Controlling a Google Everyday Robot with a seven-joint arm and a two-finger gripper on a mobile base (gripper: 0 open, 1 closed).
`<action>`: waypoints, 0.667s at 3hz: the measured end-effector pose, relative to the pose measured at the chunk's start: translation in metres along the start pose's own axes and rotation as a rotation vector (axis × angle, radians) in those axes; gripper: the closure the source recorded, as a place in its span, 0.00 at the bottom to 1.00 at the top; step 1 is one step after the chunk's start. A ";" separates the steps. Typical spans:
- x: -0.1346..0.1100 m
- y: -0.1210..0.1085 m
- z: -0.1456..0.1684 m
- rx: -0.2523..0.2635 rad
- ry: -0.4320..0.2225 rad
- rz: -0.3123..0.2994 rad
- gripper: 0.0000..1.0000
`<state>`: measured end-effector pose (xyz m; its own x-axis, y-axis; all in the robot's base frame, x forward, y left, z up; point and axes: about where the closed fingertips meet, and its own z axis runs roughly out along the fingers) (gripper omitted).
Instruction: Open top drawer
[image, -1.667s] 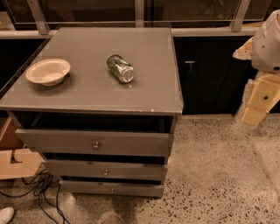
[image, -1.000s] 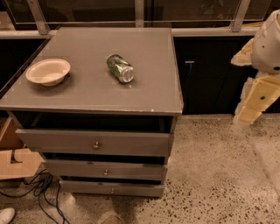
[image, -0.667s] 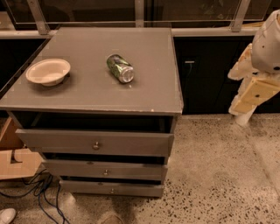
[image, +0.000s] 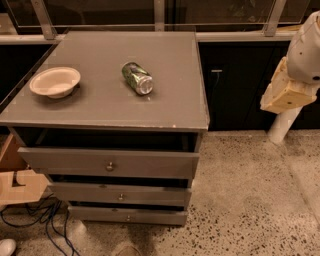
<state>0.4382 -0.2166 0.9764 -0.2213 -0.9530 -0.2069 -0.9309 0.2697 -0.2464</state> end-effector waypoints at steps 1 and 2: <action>-0.001 0.002 0.001 0.000 0.002 0.000 1.00; -0.006 0.023 0.015 -0.004 0.023 0.003 1.00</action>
Offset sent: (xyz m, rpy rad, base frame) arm -0.0365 0.0311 -0.0485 -0.0462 0.0430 -0.0175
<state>0.4223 -0.2024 0.9573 -0.2307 -0.9552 -0.1854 -0.9314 0.2719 -0.2421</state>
